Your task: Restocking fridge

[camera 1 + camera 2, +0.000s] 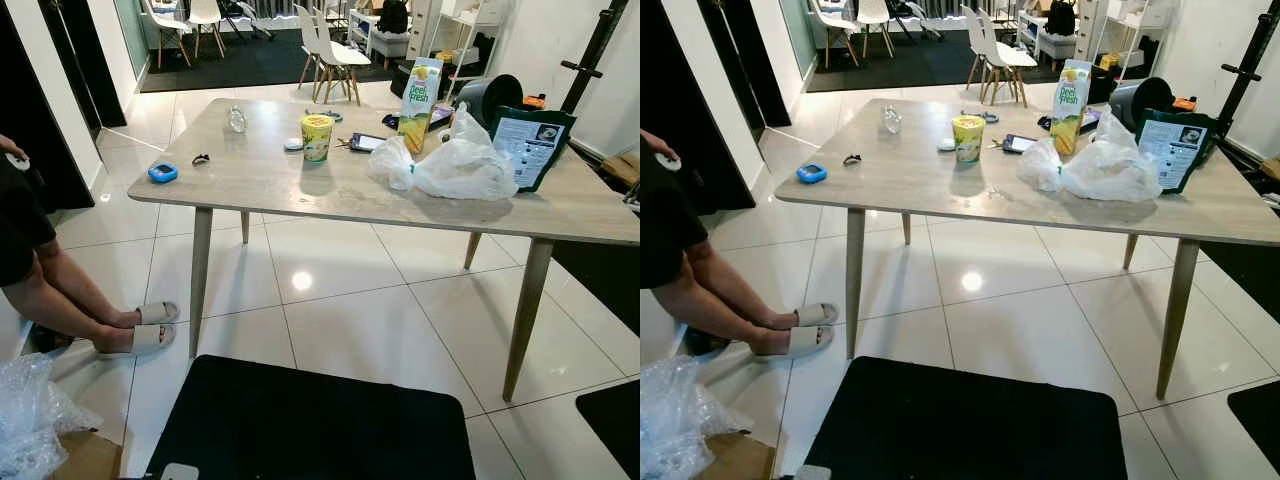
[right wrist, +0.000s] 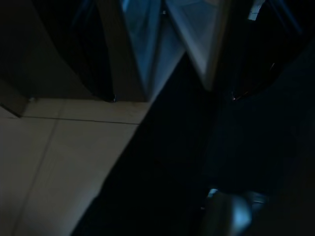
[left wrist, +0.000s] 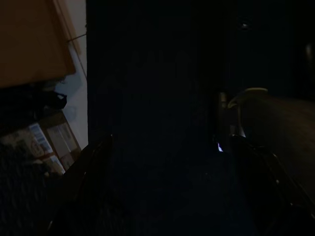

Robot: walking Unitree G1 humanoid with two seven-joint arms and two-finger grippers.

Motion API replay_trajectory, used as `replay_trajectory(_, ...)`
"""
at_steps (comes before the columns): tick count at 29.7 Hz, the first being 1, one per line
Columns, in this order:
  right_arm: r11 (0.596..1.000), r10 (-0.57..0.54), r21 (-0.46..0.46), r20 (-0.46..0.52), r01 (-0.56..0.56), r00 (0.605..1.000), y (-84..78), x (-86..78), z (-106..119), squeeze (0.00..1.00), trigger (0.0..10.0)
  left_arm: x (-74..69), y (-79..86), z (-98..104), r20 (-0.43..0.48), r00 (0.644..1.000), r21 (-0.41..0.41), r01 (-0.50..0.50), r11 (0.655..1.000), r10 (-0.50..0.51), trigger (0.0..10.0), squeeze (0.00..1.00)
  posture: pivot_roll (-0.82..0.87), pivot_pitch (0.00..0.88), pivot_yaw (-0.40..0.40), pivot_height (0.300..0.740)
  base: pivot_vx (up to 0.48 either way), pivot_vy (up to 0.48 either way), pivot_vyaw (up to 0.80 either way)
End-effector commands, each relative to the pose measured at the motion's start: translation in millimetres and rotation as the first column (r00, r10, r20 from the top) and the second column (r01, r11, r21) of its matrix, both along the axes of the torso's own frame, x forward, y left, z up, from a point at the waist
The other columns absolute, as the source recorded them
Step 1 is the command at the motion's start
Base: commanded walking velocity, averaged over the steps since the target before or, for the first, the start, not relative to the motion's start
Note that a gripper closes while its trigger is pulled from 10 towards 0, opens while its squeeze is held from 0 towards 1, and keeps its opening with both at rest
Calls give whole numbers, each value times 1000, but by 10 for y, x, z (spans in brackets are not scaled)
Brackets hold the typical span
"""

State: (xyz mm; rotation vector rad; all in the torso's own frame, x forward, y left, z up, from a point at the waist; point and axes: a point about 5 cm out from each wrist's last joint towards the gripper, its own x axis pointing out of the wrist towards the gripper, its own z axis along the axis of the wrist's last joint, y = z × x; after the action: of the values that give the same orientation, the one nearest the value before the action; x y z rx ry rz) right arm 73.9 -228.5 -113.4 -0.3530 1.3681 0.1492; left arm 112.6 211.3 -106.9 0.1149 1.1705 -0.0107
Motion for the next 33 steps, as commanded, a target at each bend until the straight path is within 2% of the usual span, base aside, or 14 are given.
replay_trajectory(1, 1000, -15, -3, 8, 15, 1000, -14, 20, 7, 0, 10000, -29, 68, 2, -17, 1000, 19, -9, 1000, 9, 10000, 0, 54, 0, -1, 740, 0, 0, 0)
replay_trajectory(7, 1000, -18, -1, 10, 18, 1000, -18, 34, 10, 0, 10000, -52, 40, -10, -22, 1000, 8, -18, 1000, 18, 10000, 0, 56, 0, -9, 740, 0, 0, 0)
replay_trajectory(15, 1000, -16, -8, 25, 16, 1000, -65, 118, 38, 0, 10000, -63, 7, -19, -27, 999, -2, -19, 1000, 19, 10000, 0, 56, 0, -11, 740, 257, 0, 0)
replay_trajectory(33, 1000, -31, -2, 21, 31, 999, -46, 80, 26, 0, 10000, -33, -1, -12, -24, 1000, -5, -4, 1000, 4, 10000, 0, 56, 0, -8, 740, 263, 0, 0)
